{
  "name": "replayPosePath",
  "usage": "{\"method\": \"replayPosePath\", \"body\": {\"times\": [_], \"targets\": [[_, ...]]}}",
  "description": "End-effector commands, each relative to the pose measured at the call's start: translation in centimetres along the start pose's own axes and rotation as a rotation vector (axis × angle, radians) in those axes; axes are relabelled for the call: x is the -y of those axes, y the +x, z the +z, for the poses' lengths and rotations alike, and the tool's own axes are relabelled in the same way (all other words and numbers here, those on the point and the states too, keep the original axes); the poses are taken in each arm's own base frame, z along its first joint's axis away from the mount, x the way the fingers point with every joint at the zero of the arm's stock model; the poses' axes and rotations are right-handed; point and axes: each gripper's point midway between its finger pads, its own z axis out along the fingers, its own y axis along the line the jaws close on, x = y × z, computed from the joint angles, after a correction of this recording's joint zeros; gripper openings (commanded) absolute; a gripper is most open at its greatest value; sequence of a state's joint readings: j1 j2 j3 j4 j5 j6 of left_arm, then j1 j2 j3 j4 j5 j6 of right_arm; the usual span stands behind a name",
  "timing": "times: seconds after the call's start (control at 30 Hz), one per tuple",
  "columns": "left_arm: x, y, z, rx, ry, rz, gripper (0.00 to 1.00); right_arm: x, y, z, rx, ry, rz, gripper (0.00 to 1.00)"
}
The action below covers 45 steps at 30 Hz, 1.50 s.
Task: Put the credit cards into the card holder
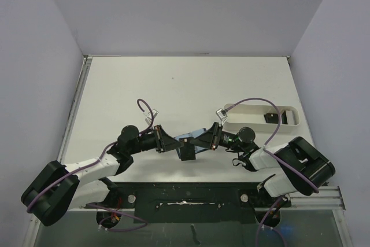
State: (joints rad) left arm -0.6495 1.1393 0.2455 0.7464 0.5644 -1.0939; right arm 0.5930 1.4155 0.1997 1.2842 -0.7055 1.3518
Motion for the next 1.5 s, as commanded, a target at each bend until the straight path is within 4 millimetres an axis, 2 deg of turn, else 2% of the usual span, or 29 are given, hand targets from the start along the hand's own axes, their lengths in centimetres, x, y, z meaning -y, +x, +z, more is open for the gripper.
{"method": "replayPosePath", "body": {"times": [0.0,0.1,0.23,0.53,0.8,0.9,0.93,1.07,1.27,1.33,1.47], "targets": [[-4.5,-0.2,-0.6,0.035,-0.159,-0.015,0.04,-6.1,-0.4,-0.6,-0.005,-0.243,-0.133,0.15],[-4.7,0.0,-0.7,0.034,-0.165,-0.019,0.05,-6.0,-0.6,-0.8,0.009,-0.245,-0.127,0.05],[-5.0,0.0,-0.9,0.037,-0.173,-0.023,0.05,-6.2,-0.6,-1.0,0.016,-0.255,-0.124,0.0],[-5.2,0.1,-1.3,0.036,-0.186,-0.025,0.08,-5.6,-0.9,-1.5,0.03,-0.236,-0.11,0.01],[-3.8,-0.3,-1.1,0.048,-0.127,-0.045,0.0,-2.6,-1.3,-0.8,0.04,-0.099,-0.083,0.0],[-3.7,-0.7,-1.0,0.065,-0.124,-0.058,0.0,0.2,-1.9,-1.0,0.068,0.033,-0.079,0.0],[-3.8,-0.8,-1.0,0.073,-0.13,-0.063,0.0,1.5,-2.1,-1.3,0.077,0.099,-0.068,0.0],[-4.9,-1.6,-1.1,0.115,-0.197,-0.082,0.0,4.5,-4.1,-3.0,0.132,0.363,-0.139,0.0],[-5.2,-3.2,-0.1,0.143,-0.224,-0.073,0.0,6.3,-8.0,-6.5,0.193,0.704,-0.321,0.0],[-5.2,-3.6,0.6,0.139,-0.219,-0.077,0.0,7.1,-8.8,-7.4,0.173,0.803,-0.358,0.0],[-5.9,-4.2,2.0,0.13,-0.226,-0.089,0.0,8.0,-10.5,-8.4,0.155,0.937,-0.422,0.0]]}}
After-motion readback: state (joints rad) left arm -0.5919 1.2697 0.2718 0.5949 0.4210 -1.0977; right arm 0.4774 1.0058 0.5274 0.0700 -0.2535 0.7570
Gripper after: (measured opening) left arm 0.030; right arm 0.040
